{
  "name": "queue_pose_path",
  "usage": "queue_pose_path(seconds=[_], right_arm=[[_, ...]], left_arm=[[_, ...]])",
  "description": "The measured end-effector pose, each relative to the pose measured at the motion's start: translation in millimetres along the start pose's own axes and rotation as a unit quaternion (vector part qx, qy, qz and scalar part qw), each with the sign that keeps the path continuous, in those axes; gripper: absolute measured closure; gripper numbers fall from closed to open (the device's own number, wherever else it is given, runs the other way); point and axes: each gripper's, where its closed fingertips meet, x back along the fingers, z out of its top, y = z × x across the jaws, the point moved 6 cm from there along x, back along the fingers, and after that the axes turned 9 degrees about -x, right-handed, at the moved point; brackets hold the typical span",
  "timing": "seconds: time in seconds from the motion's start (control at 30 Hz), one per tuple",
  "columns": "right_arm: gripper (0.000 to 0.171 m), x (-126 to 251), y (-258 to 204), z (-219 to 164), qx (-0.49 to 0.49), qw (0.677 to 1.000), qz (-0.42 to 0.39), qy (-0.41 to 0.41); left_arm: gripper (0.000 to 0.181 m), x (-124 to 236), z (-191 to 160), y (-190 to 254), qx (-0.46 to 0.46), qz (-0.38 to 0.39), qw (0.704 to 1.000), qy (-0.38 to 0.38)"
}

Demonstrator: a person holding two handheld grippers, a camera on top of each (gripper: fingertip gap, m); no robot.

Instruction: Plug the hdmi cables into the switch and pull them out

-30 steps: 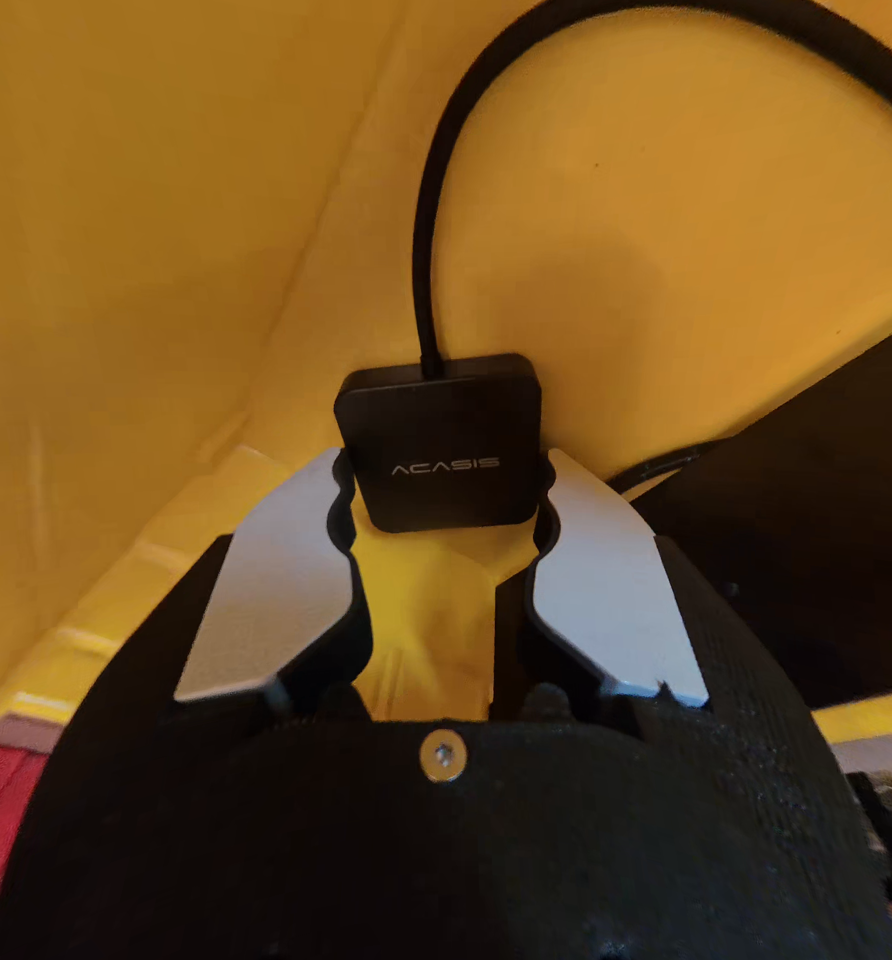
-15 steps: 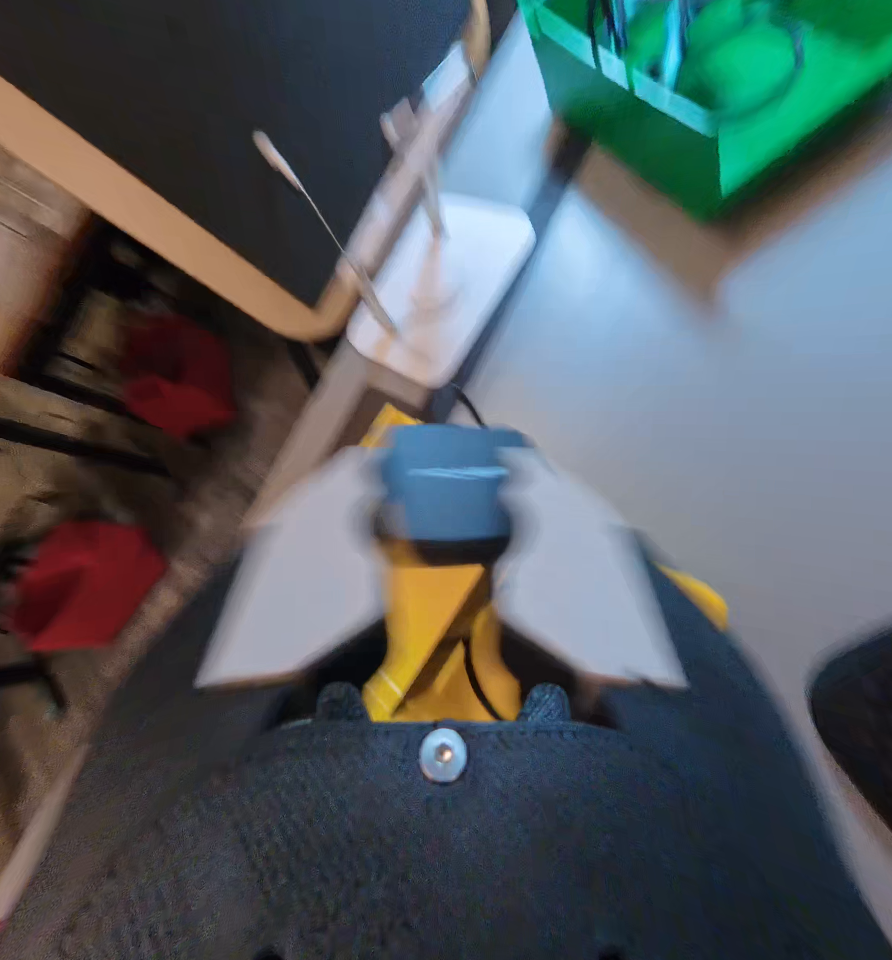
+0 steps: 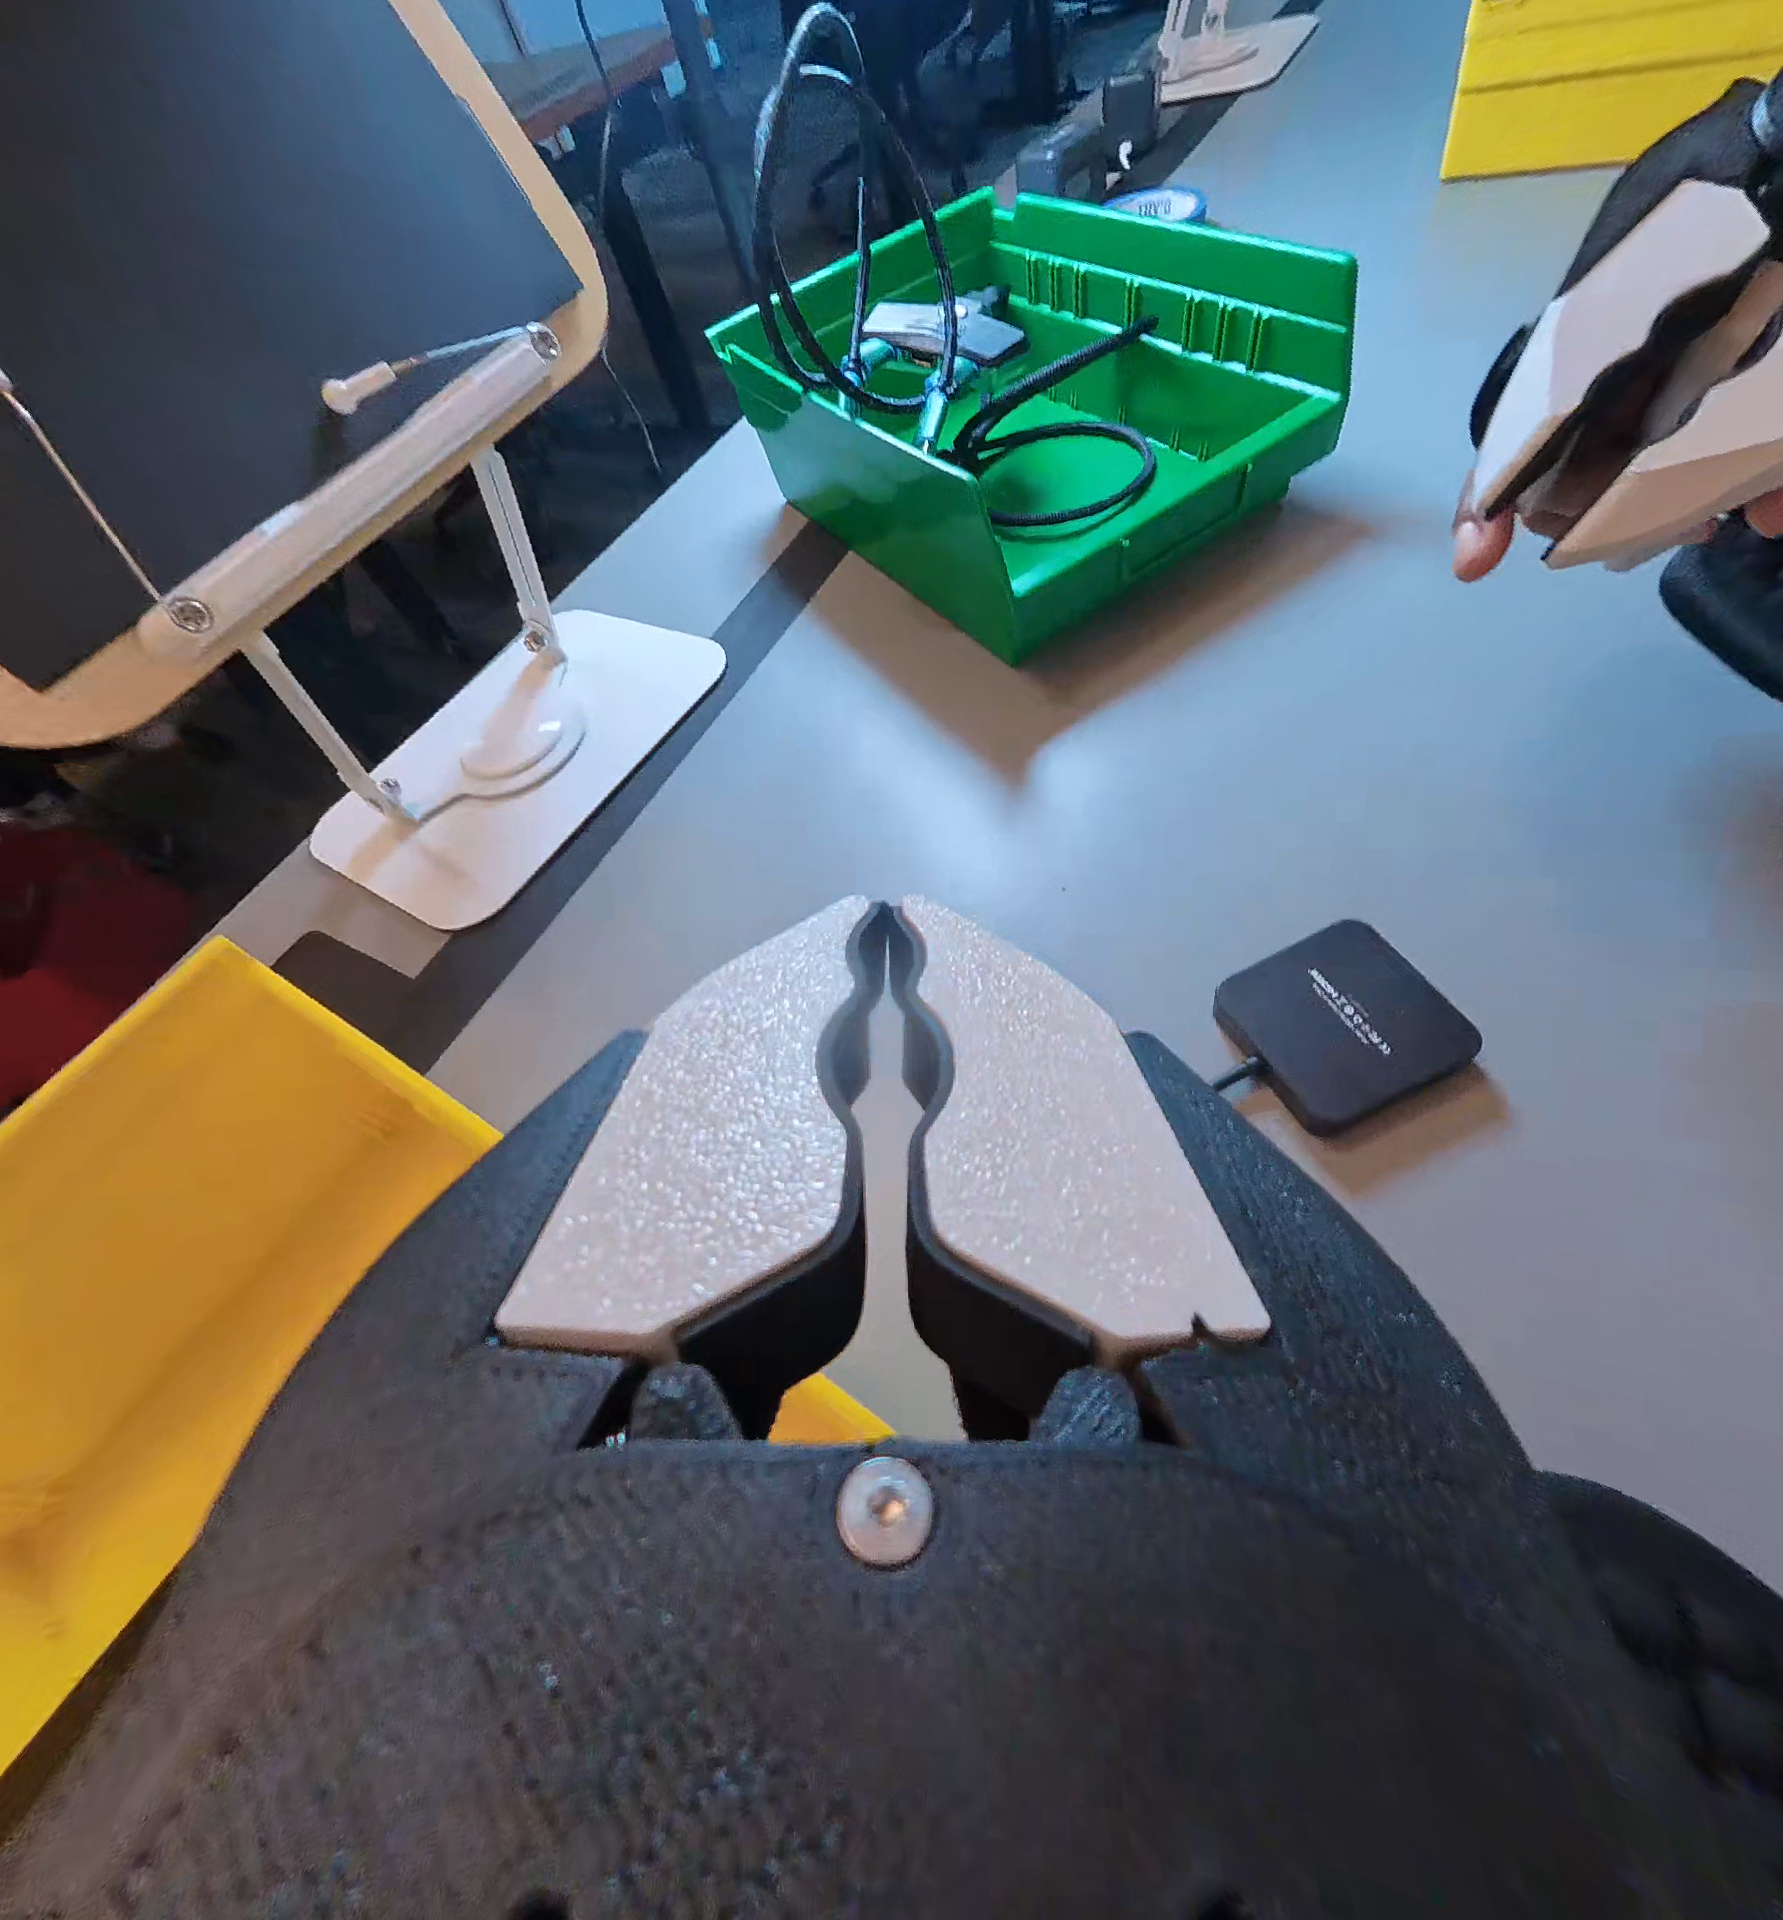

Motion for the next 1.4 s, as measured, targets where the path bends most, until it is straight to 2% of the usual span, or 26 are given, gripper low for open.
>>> queue_pose_path(seconds=[0.23,0.47,0.63,0.77,0.87,0.93,1.0,1.03,1.07,1.2,1.33,1.4], right_arm=[[0.155,-3.4,4.6,-20.4,-0.006,1.000,0.009,-0.029],[0.155,-2.4,2.0,-27.4,0.000,0.999,0.012,-0.041],[0.155,-3.0,0.5,-31.0,0.002,0.999,0.014,-0.047],[0.155,-2.4,-0.8,-33.0,0.004,0.999,0.018,-0.050],[0.155,-1.8,-1.2,-34.6,0.005,0.998,0.018,-0.053],[0.155,-1.6,-1.3,-35.3,0.005,0.998,0.018,-0.053],[0.155,-1.8,-1.4,-36.2,0.004,0.998,0.018,-0.054],[0.156,-2.1,-1.5,-36.9,0.004,0.998,0.018,-0.056],[0.156,-2.7,-1.5,-37.8,0.005,0.998,0.018,-0.058],[0.156,-4.3,-2.2,-42.2,0.013,0.998,0.014,-0.066],[0.155,-4.2,-2.7,-41.7,0.031,0.998,0.012,-0.054],[0.148,-3.3,-0.8,-40.5,0.054,0.997,0.002,-0.046]], left_arm=[[0.160,-27.1,-14.7,32.2,-0.012,-0.070,0.997,-0.026],[0.137,-68.0,-53.0,77.7,-0.049,-0.177,0.970,-0.160],[0.136,-85.2,-69.2,98.2,-0.090,-0.197,0.949,-0.230],[0.139,-89.3,-68.1,101.6,-0.086,-0.213,0.942,-0.244],[0.143,-88.2,-68.3,105.4,-0.047,-0.251,0.930,-0.262],[0.142,-88.0,-68.3,105.9,-0.037,-0.266,0.927,-0.263],[0.150,-89.4,-68.5,103.7,-0.041,-0.260,0.927,-0.266],[0.167,-89.8,-68.1,103.5,-0.040,-0.260,0.926,-0.270],[0.172,-89.8,-67.7,104.5,-0.043,-0.262,0.925,-0.271],[0.175,-86.8,-65.2,109.1,-0.073,-0.247,0.923,-0.285],[0.177,-79.4,-36.7,114.1,-0.024,-0.253,0.950,-0.181],[0.176,-72.4,-19.4,115.0,-0.001,-0.263,0.958,-0.116]])
